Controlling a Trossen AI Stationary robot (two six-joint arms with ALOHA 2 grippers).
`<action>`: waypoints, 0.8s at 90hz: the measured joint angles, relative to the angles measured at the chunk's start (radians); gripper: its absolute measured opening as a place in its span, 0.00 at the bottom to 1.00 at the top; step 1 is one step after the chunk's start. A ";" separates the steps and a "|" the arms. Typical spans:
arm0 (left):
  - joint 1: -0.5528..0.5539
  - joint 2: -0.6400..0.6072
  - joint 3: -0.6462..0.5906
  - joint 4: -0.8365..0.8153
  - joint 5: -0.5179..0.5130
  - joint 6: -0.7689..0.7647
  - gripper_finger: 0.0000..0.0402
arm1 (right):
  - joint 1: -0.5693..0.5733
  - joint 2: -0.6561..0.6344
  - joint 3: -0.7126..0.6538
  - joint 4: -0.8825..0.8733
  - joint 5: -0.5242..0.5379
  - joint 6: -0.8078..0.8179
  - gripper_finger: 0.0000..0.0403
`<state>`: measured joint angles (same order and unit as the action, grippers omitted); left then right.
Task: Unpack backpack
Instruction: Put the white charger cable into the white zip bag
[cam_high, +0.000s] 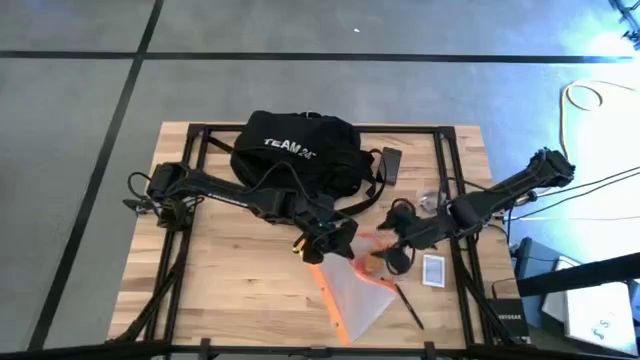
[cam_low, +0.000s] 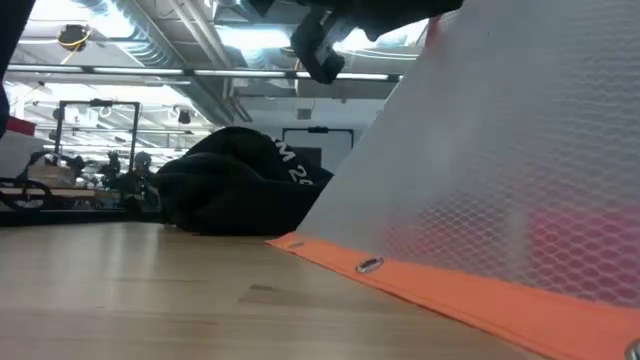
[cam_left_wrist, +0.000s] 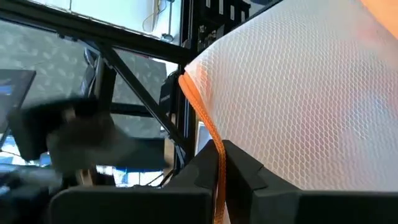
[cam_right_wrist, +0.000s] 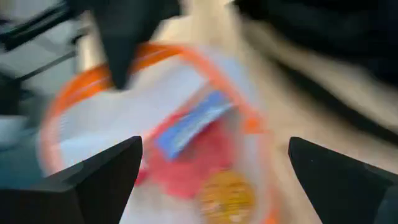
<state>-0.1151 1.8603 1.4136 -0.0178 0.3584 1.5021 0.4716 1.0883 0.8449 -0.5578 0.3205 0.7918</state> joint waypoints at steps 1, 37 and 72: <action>0.000 0.000 0.000 0.001 0.000 0.000 0.00 | 0.000 -0.003 0.000 -0.011 0.012 0.004 0.96; 0.000 0.000 0.000 0.000 0.002 0.000 0.00 | -0.052 -0.013 -0.036 -0.538 0.187 0.459 0.96; 0.000 0.000 0.000 0.028 0.032 -0.001 0.00 | -0.429 0.171 -0.093 -0.589 0.024 0.242 0.96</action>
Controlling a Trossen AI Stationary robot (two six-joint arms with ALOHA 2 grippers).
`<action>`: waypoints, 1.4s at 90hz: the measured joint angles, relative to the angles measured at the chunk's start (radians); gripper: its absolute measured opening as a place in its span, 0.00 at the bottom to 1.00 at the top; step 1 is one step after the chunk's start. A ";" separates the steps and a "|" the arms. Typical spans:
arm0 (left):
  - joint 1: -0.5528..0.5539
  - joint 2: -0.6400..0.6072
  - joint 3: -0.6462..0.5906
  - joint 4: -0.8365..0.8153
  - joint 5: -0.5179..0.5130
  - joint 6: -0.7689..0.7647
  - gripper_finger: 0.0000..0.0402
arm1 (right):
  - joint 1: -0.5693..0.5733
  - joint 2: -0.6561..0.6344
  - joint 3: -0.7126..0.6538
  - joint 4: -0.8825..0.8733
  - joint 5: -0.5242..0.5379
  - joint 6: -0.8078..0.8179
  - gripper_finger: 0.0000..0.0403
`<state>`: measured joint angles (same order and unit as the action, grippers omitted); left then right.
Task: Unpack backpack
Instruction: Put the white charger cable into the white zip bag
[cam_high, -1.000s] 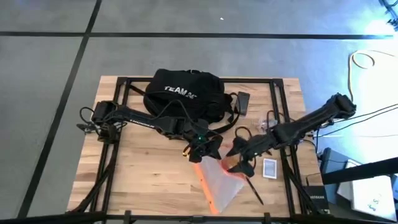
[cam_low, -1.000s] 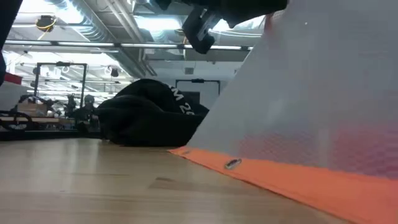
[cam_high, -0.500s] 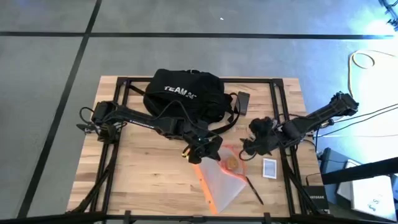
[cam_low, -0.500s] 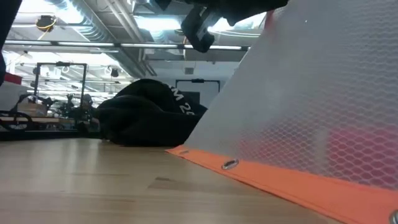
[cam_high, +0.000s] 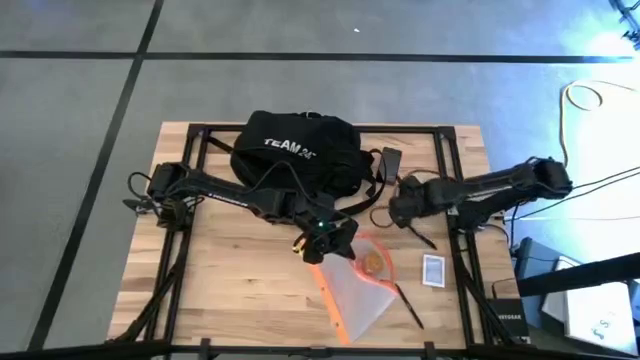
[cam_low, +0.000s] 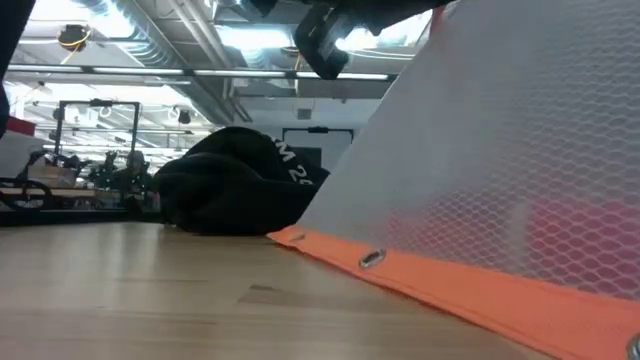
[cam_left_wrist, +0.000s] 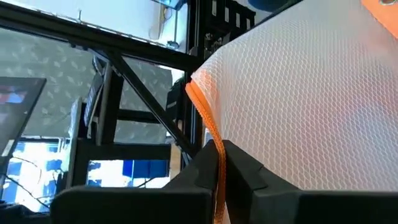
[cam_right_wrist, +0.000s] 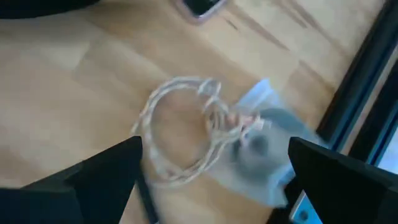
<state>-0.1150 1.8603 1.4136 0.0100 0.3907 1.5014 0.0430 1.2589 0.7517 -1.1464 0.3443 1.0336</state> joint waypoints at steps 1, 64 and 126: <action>0.000 0.000 0.000 0.000 0.000 -0.001 0.00 | -0.011 0.008 0.000 0.005 0.000 -0.015 0.96; 0.000 0.000 0.000 -0.001 0.000 -0.034 0.00 | -0.299 0.377 0.010 0.118 -0.010 -0.680 0.85; 0.001 0.000 0.000 -0.008 -0.002 -0.054 0.00 | -0.299 0.349 0.043 0.097 -0.135 -0.716 0.02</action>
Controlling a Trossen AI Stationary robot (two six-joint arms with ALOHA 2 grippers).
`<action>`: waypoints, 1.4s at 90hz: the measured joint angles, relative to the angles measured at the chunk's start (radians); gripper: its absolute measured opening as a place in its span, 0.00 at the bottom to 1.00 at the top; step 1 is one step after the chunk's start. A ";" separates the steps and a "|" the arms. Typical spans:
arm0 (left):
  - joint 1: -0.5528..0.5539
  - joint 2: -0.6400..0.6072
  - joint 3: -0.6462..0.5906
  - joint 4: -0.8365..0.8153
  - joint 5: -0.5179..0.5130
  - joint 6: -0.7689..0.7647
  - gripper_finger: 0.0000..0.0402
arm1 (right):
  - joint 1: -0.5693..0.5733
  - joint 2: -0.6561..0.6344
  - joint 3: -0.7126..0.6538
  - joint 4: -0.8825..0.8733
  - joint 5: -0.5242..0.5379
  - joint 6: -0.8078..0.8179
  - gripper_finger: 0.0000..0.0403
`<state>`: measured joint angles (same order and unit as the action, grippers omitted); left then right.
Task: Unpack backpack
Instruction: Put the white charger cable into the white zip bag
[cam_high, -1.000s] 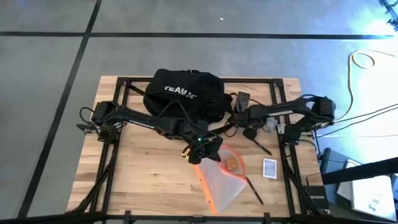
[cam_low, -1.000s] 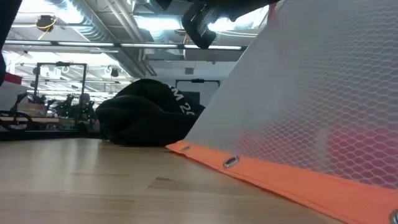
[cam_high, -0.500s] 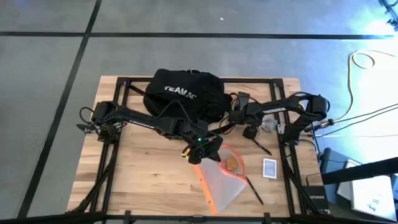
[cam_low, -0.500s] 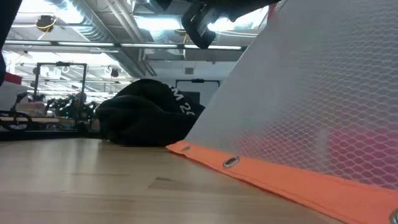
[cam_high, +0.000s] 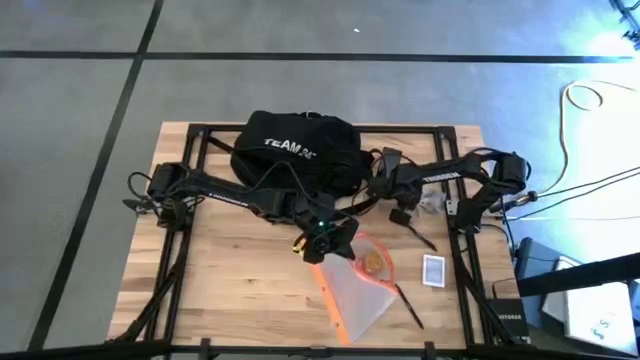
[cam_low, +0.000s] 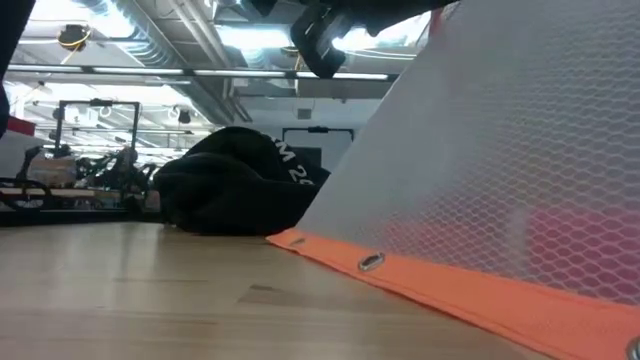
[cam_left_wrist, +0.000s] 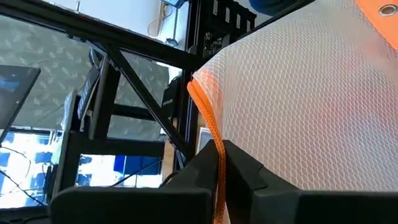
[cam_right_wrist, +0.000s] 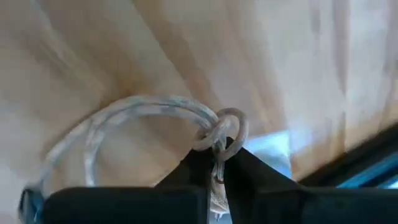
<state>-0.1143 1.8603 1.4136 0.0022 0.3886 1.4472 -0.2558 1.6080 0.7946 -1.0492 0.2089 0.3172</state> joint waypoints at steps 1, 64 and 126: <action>0.000 0.000 0.000 0.000 0.000 0.000 0.00 | 0.000 -0.006 0.004 -0.003 0.000 0.005 0.02; 0.001 0.000 0.000 -0.017 -0.010 0.004 0.00 | 0.446 -0.620 0.121 0.329 0.107 0.325 0.02; 0.006 0.000 0.000 -0.010 -0.009 0.030 0.00 | 0.964 -0.427 -0.137 0.882 0.524 0.393 0.02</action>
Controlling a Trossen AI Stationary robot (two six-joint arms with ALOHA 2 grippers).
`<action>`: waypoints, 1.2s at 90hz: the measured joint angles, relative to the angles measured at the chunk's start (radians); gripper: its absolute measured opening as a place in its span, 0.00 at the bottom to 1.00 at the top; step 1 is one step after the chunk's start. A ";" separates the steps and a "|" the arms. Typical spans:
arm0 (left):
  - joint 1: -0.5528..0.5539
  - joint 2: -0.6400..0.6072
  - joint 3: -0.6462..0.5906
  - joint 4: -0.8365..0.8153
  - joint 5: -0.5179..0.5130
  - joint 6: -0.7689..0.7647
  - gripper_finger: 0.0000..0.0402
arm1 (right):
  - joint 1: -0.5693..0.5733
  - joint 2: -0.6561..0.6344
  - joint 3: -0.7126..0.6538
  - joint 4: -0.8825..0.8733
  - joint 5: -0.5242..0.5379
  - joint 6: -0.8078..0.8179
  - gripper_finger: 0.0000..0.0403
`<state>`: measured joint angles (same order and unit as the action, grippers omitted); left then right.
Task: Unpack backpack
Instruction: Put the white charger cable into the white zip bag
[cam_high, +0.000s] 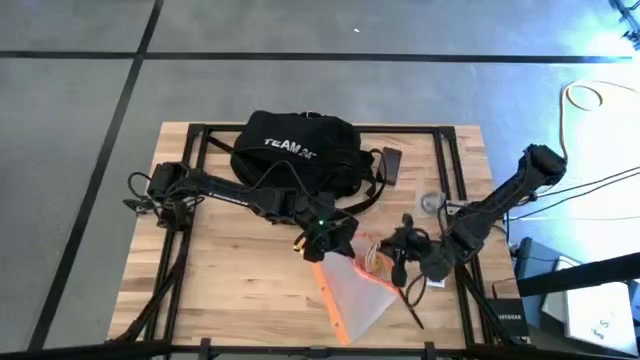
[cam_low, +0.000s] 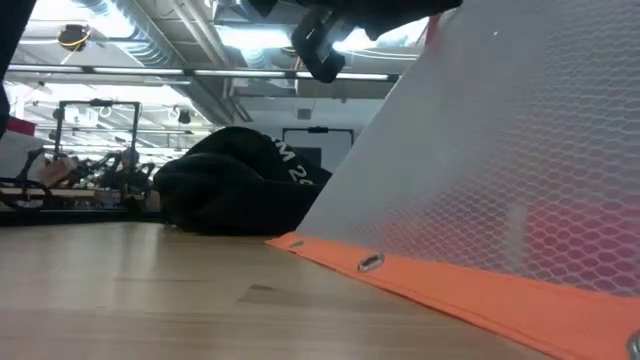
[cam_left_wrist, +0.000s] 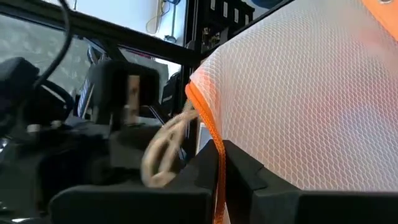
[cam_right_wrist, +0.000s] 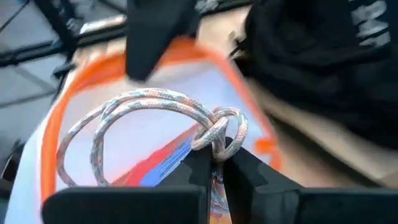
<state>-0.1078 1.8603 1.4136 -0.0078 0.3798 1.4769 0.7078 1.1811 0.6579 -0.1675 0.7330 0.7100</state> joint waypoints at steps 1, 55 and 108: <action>0.000 0.000 0.000 0.000 0.000 0.000 0.00 | -0.001 0.006 0.000 0.002 -0.011 0.001 0.02; 0.000 0.000 0.000 0.007 -0.001 -0.031 0.00 | -0.153 0.257 0.000 0.466 -0.309 -0.326 0.02; 0.000 0.000 0.000 0.003 -0.002 -0.031 0.00 | -0.192 0.238 0.001 0.298 -0.256 -0.329 0.59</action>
<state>-0.1082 1.8603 1.4132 -0.0051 0.3779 1.4460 0.5156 1.4196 0.6586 0.1306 0.4767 0.3809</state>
